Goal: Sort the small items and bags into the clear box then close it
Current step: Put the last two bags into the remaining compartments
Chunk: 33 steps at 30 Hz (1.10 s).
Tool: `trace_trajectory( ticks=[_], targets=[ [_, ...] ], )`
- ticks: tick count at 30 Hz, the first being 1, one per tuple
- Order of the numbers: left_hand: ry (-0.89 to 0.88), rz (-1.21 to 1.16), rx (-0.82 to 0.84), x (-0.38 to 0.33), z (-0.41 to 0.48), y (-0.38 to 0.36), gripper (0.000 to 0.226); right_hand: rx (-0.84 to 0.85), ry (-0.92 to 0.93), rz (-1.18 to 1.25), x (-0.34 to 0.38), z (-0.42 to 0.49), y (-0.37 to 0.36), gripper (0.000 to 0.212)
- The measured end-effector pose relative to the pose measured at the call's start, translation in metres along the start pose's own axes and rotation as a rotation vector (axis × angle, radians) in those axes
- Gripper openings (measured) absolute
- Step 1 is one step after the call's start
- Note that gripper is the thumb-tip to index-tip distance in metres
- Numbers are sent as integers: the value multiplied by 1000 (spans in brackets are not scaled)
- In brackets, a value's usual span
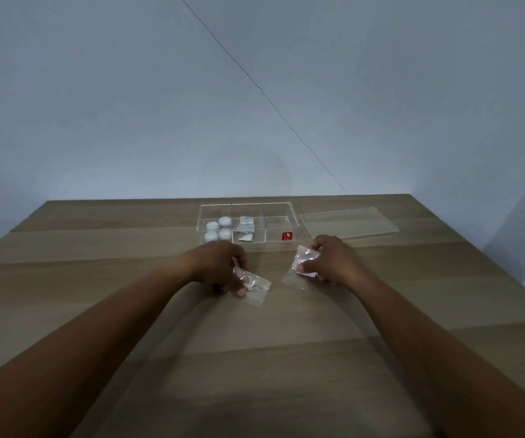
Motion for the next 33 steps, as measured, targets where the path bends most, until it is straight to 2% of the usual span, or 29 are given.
trace_trajectory(
  ticks=[5, 8, 12, 15, 19, 25, 33],
  targets=[
    [-7, -286, 140, -3, 7, 8, 30, -32, 33, 170, -7, 0, 2, 29],
    [-21, -322, 164, -9, 13, 18, 36, 61, -17, 178, -7, 0, 10, 24],
    [-68, -323, 196, -24, 22, 37, 41, 98, -68, 296, -10, 3, 22, 34],
    [-92, -371, 120, -39, 32, 58, 40, 50, -69, 387, -12, 6, 30, 36],
    [-71, -445, -84, -58, 57, 86, 35, -52, -58, 498, -16, 10, 37, 35],
    [-48, -356, -187, -80, 100, 93, 17, -127, -72, 546, -24, 12, 40, 27],
    [-1, 43, -71, -104, 130, 79, 23, -151, -69, 577, -28, 16, 47, 25]
  ],
)
Point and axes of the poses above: each hand's wrist, its own z-axis towards the middle knuckle, its own y-axis out of the back of the hand, x = y × z, the point moved 1 cm from there along z, towards the middle knuckle, and after that the axes turned 7 degrees about y, right-handed, at the moved point
